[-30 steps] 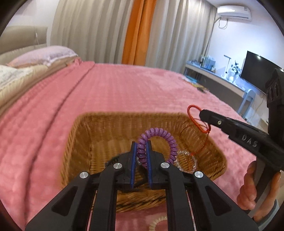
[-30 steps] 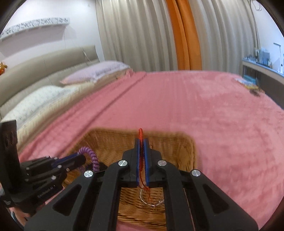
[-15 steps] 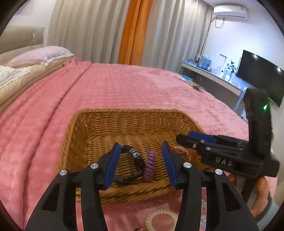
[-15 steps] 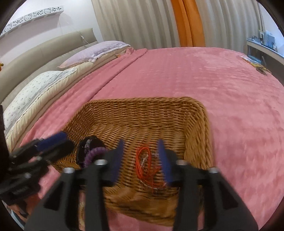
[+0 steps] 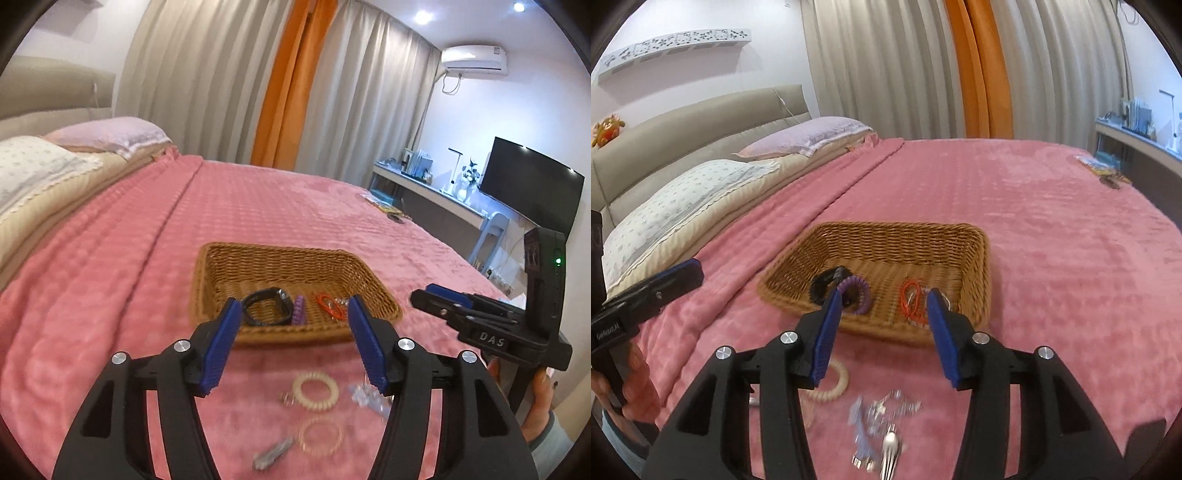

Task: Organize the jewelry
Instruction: 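Move the left tool to the silver hair clip and close on it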

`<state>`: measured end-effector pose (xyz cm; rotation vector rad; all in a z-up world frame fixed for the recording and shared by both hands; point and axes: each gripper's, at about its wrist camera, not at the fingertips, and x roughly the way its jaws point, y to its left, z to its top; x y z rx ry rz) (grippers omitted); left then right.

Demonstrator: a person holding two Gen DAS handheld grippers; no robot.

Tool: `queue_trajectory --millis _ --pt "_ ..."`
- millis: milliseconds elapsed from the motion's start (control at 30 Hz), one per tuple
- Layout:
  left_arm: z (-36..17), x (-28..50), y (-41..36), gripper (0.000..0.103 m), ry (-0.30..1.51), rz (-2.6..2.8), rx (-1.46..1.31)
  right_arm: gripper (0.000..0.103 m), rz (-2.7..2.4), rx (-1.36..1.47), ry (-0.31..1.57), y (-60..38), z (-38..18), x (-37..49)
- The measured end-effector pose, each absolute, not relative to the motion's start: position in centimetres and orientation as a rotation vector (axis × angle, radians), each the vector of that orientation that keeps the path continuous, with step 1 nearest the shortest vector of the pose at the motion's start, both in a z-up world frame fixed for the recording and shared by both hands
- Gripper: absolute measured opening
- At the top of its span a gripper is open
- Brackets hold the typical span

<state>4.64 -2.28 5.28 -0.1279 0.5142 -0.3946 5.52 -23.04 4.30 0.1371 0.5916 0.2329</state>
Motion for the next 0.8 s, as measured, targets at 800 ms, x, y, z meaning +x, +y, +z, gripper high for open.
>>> queue_trajectory --millis 800 --pt "-5.1 1.8 0.8 0.056 0.791 -0.340 -0.077 0.045 0.099 0.126 0.790 -22.5 -5.6 -0.5"
